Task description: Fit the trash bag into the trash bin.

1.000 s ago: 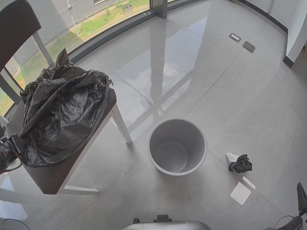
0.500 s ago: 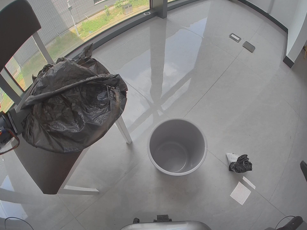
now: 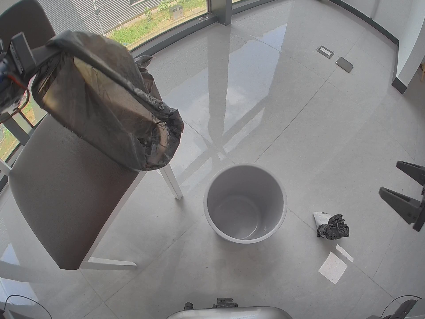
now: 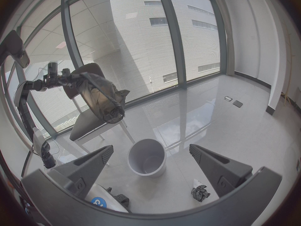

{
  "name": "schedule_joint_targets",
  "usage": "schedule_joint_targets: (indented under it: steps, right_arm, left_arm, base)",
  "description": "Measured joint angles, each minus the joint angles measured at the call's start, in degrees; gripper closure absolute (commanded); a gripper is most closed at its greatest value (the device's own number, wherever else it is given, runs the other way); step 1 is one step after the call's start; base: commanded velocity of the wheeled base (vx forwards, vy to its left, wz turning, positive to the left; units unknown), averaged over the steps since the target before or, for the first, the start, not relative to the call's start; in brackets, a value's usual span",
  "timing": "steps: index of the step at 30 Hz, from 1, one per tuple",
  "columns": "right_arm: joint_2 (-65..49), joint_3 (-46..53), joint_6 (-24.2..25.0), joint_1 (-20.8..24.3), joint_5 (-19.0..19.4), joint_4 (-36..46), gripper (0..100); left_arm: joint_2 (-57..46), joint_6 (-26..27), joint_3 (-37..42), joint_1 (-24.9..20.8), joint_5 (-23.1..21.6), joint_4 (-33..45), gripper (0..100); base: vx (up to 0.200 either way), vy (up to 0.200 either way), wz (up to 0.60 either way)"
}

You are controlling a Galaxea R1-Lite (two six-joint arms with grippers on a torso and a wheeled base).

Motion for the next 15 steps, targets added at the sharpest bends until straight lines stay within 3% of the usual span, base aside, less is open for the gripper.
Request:
schedule_joint_targets:
  steps: [8, 15]
  right_arm:
    - [9.9, 0.6, -0.1, 6.4, -4.5, -13.2, 0]
    - [19.7, 0.3, -0.6, 10.3, -7.8, -23.1, 0]
  left_arm:
    - [3.8, -6.4, -4.3, -7.6, 0.7, -1.7, 100]
    - [4.2, -9.0, -7.2, -13.7, 0.8, -2.3, 100]
  base:
    - [0.000, 0.000, 0.00]
    - [0.000, 0.000, 0.00]
